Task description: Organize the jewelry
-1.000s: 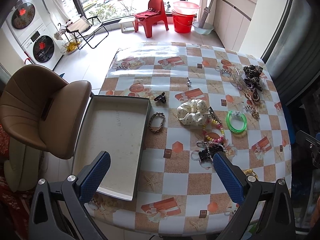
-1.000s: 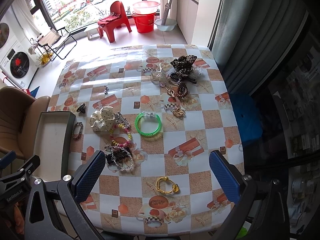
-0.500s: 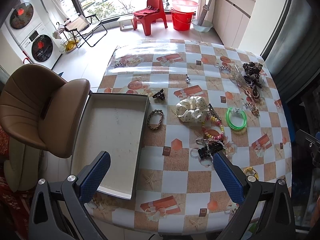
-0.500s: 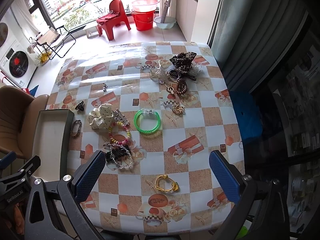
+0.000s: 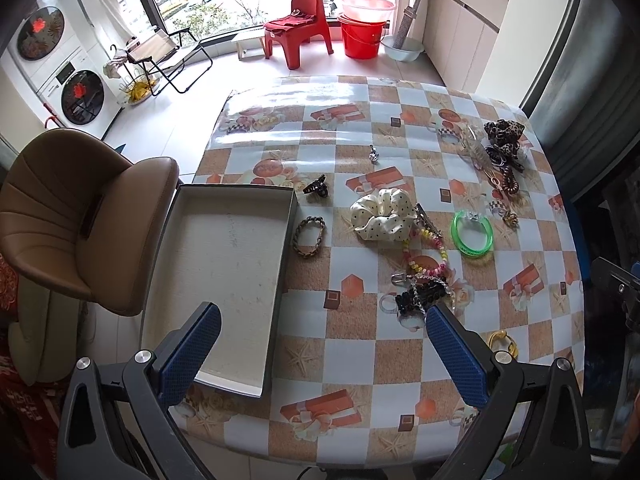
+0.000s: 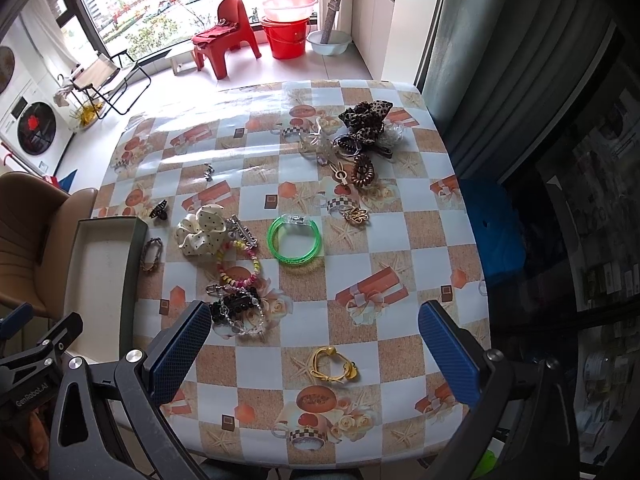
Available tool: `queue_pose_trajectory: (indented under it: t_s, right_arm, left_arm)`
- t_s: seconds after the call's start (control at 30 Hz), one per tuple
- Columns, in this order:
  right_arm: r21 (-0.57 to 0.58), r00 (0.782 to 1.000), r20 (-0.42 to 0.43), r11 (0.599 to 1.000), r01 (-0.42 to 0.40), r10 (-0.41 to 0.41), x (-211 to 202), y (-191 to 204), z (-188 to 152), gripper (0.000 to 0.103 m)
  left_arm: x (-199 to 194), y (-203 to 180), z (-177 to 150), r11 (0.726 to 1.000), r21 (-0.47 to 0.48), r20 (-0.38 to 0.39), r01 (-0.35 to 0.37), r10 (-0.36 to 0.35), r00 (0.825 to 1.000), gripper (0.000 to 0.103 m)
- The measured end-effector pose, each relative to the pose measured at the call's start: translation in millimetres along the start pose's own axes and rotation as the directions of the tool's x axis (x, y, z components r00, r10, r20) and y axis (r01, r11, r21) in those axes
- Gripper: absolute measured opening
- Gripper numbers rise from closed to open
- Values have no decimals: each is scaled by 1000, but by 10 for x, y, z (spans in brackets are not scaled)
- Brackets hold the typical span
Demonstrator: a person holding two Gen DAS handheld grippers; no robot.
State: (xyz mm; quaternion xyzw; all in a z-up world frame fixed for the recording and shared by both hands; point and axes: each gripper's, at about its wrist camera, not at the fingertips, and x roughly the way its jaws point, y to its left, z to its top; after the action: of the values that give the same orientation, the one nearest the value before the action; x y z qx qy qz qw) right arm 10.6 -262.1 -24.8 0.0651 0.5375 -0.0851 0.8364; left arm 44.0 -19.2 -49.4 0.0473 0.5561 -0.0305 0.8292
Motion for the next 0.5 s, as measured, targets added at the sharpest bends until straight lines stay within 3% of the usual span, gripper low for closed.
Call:
queue_pose_trajectory:
  t_s: [0.5]
  right_arm:
    - [3, 1000, -5, 1000, -1, 1, 8, -14, 6, 103]
  left_arm:
    - [5, -9, -8, 1000, 0, -2, -3, 3, 1000, 103]
